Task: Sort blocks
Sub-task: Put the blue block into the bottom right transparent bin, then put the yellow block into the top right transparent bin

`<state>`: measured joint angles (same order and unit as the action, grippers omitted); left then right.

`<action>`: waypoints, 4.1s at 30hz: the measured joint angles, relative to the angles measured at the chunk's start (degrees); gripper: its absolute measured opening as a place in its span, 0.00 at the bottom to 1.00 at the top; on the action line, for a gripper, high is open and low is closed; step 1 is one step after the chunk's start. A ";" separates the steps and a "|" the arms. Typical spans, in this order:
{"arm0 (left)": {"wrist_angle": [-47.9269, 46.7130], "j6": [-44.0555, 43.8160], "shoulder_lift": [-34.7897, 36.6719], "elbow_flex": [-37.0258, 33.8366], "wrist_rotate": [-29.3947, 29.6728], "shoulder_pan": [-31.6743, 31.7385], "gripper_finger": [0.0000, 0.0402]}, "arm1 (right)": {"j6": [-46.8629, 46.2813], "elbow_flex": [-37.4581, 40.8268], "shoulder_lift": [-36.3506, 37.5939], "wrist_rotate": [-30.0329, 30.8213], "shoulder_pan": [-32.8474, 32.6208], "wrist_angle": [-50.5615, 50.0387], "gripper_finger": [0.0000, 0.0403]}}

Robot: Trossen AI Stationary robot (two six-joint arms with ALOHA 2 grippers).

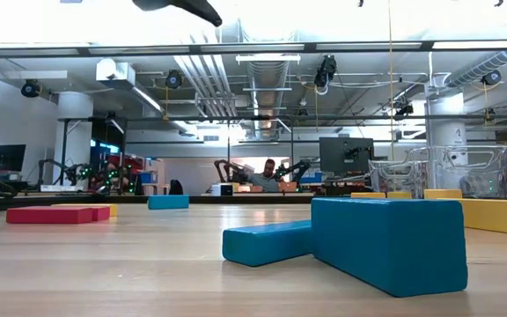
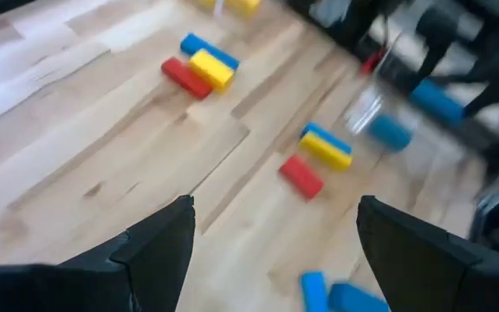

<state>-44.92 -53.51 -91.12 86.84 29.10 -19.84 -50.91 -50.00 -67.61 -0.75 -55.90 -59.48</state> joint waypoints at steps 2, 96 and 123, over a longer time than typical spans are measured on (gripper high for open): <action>-2.02 2.18 -1.95 2.63 -1.28 0.00 0.73 | -0.84 0.00 0.00 0.04 0.02 0.06 0.91; -14.25 56.41 21.54 -33.67 -32.85 24.72 0.62 | 9.01 -20.44 2.23 11.34 49.44 7.17 0.97; 0.12 60.53 10.25 -44.34 -38.81 34.36 0.56 | 11.01 -20.44 2.16 11.39 57.07 16.96 0.97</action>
<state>-44.80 7.02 -80.87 42.50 -9.72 14.52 -39.90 -70.43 -65.45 10.63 1.17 -42.52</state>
